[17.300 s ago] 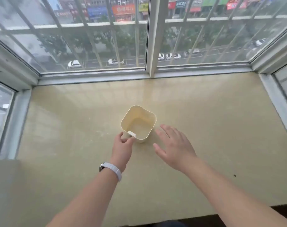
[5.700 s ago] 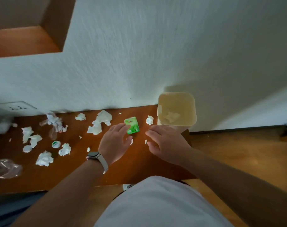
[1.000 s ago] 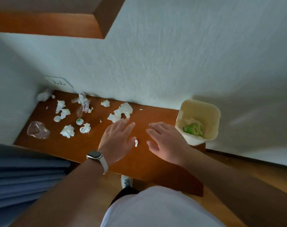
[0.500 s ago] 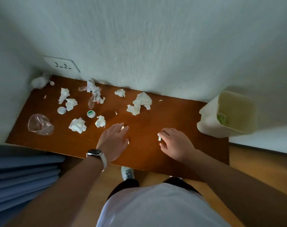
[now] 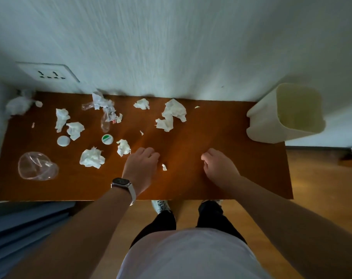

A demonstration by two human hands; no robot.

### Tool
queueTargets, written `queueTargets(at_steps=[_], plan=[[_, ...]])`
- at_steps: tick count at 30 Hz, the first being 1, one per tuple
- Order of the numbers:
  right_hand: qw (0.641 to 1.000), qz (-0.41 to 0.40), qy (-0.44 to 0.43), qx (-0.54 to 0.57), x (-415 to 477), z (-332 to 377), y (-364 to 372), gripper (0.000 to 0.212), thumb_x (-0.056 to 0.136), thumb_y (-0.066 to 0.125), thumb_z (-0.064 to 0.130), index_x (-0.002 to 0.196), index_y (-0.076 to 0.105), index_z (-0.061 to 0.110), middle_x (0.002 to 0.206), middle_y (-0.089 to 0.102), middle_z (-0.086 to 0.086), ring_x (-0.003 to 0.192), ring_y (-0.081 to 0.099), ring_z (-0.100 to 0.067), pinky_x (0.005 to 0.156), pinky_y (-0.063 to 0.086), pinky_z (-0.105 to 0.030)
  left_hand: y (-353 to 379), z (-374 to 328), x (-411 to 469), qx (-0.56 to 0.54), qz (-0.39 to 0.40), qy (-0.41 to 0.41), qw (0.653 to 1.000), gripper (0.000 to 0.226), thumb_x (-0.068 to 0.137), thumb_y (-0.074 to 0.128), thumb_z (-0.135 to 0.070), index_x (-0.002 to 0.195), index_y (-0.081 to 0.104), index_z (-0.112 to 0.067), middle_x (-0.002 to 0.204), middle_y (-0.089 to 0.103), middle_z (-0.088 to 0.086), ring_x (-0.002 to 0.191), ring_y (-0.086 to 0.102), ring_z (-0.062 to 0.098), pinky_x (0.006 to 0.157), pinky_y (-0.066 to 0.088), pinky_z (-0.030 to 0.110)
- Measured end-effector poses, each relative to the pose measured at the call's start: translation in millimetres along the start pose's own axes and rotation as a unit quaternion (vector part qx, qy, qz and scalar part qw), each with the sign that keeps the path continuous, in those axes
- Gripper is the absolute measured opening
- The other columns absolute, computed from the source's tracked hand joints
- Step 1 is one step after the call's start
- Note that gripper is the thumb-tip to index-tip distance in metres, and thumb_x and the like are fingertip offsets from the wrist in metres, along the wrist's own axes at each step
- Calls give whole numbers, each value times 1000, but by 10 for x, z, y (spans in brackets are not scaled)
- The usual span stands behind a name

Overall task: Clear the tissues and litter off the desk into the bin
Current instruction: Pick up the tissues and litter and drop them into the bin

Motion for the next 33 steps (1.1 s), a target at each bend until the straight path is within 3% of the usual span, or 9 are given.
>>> queueTargets(at_steps=[8, 14, 22, 25, 33], plan=[[998, 26, 52, 30, -139, -38, -19, 14, 93, 42, 18, 91, 55, 24, 87, 51, 8, 71, 46, -4, 58, 34, -20, -72, -44, 30, -54, -44, 21, 997, 8, 86, 67, -4, 91, 68, -9, 82, 63, 6, 67, 51, 17, 54, 40, 26], [994, -85, 42, 55, -286, -30, -642, 9, 90, 51, 17, 91, 57, 24, 84, 48, 11, 68, 44, -1, 56, 34, -16, -431, -450, 214, -131, -94, 70, 984, 11, 88, 66, -7, 98, 69, -6, 91, 67, 8, 78, 59, 20, 60, 50, 31], [970, -209, 78, 97, -575, -563, -1710, 10, 90, 58, 20, 88, 52, 28, 88, 48, 14, 74, 48, -2, 63, 33, -11, -1030, -1527, 871, -156, -124, 148, 969, 13, 94, 59, -17, 103, 68, -15, 98, 65, -1, 88, 56, 12, 67, 47, 25], [959, -245, 105, 100, -687, -955, -2036, 4, 90, 57, 20, 90, 56, 24, 89, 48, 13, 72, 46, -4, 58, 29, -12, -1199, -1977, 1089, -153, -137, 182, 962, 14, 94, 58, -17, 102, 69, -16, 97, 66, -1, 88, 57, 13, 70, 46, 24], [949, -257, 138, 119, -750, -1835, -2338, 8, 90, 54, 22, 83, 53, 21, 87, 49, 7, 75, 48, -12, 61, 38, -27, -1249, -2895, 1648, -148, -126, 178, 965, 15, 93, 57, -18, 102, 69, -17, 98, 67, -2, 89, 59, 16, 73, 42, 21]])
Point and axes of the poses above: each hand's wrist, its own x-axis towards the middle knuckle, its own y-axis out of the palm, z = x × y, the point moved 8 cm from there along x, towards the middle knuckle
